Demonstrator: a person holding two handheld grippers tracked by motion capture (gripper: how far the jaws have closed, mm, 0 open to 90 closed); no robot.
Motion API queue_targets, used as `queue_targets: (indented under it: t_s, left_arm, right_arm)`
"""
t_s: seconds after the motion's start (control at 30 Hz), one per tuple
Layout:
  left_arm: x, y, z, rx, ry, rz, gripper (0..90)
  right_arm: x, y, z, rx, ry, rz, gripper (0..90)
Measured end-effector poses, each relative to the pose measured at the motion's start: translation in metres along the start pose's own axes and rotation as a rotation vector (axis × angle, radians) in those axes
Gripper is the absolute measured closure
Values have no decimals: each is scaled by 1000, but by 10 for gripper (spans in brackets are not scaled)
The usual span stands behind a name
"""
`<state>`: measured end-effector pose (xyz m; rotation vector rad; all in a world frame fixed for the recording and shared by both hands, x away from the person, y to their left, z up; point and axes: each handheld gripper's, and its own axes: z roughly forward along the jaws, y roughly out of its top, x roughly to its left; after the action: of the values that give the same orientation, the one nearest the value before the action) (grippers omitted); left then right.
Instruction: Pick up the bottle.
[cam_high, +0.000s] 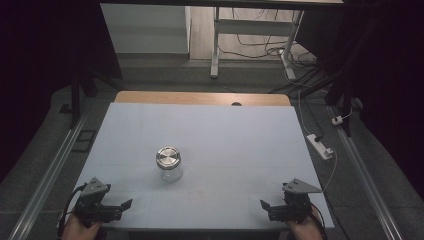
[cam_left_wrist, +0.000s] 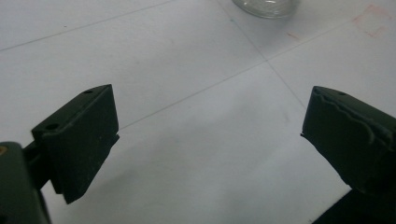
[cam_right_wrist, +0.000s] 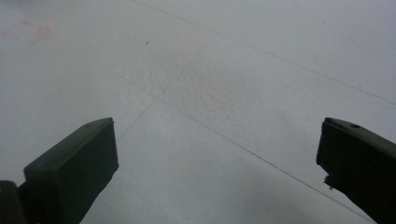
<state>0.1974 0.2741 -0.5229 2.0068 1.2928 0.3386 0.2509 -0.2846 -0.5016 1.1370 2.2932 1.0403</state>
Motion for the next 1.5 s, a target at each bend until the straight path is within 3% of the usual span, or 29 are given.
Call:
queue_targets:
  t_s: [0.1,0.13,0.2,0.27,0.93,1.07,1.27,1.37,1.5]
  left_arm:
    - [1,0,0,1,-14,-3,51]
    - [2,0,0,2,-22,-5,51]
    - [4,0,0,-1,-62,-4,47]
    - [4,0,0,-3,-75,-4,37]
    - [5,2,2,28,-101,-2,12]
    - [6,3,1,14,-136,-4,4]
    - [3,8,2,-13,-181,28,5]
    - [5,9,3,-48,-222,33,9]
    - [6,11,4,-58,-231,32,8]
  right_arm:
    - [-3,0,-2,-15,3,38,0]
    - [-6,-1,-3,-31,23,85,0]
    - [-7,-1,-3,-46,49,122,0]
    - [-7,-1,-3,-55,67,142,0]
    - [-5,1,1,-21,104,95,0]
    - [-5,1,1,-18,106,97,0]
    - [-5,1,2,-14,109,91,0]
    - [-5,1,2,-13,110,92,0]
    - [-5,1,2,-11,114,91,0]
